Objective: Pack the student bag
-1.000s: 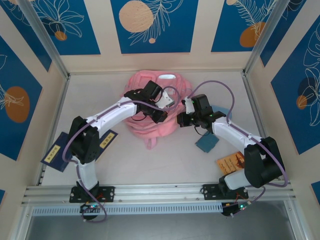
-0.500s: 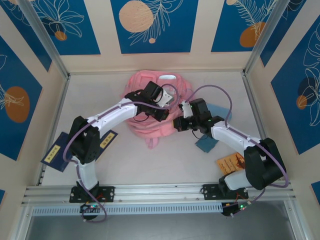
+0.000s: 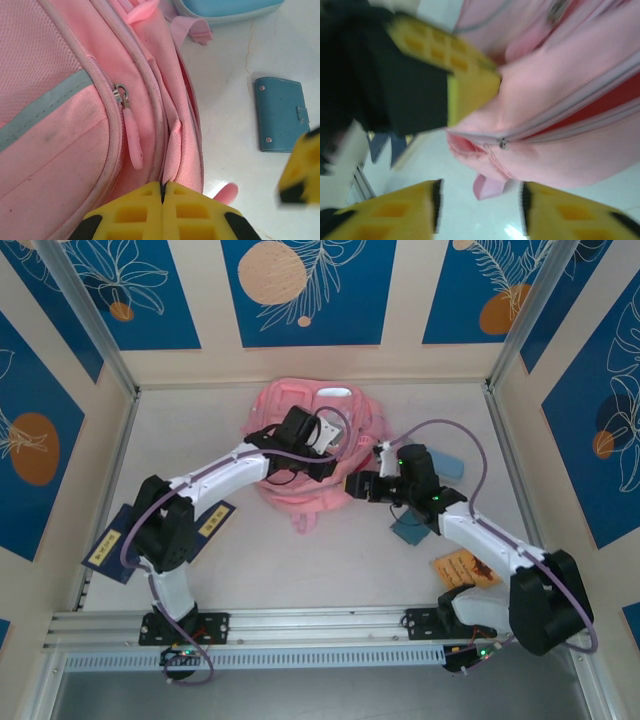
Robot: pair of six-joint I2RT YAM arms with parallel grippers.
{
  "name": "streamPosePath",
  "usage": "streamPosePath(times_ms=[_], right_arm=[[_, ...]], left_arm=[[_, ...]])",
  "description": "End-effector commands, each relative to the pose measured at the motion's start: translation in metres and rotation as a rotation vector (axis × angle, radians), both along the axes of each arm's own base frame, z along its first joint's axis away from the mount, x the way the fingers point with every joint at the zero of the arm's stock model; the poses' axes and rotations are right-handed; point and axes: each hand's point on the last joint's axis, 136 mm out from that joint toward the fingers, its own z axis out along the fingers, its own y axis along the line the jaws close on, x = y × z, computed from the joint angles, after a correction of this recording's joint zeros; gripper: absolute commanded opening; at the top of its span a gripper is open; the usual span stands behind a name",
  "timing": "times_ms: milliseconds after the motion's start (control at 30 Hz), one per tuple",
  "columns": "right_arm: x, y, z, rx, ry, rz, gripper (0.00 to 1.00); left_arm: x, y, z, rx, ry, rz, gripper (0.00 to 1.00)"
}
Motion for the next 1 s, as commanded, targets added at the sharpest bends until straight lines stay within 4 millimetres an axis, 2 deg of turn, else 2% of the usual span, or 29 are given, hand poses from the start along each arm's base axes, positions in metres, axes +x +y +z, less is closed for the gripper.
streamPosePath(times_ms=[0,133,367,500,700,900,967], right_arm=[[0.007,-0.018,0.014,0.068,0.079,-0.144,0.62],[0.02,-0.028,0.011,0.112,0.22,-0.23,0.65],[0.045,-0.016,0.004,0.159,0.381,-0.251,0.65],[0.059,-0.005,-0.005,0.164,0.443,-0.235,0.57],[0.069,0.017,-0.013,0.19,0.491,-0.172,0.42],[0.069,0.036,-0.022,0.178,0.551,-0.122,0.42],[0.069,0.042,-0.021,0.185,0.558,-0.101,0.32]], left_arm=[[0.012,0.004,0.042,-0.086,-0.124,0.017,0.0],[0.009,0.004,0.047,-0.108,-0.137,0.013,0.0],[0.002,0.008,0.047,-0.113,-0.136,0.014,0.0],[-0.001,0.009,0.046,-0.123,-0.132,0.01,0.0],[-0.007,0.01,0.047,-0.132,-0.124,-0.003,0.0],[-0.012,0.015,0.049,-0.138,-0.116,0.012,0.0],[-0.015,0.017,0.048,-0.138,-0.1,0.021,0.0]])
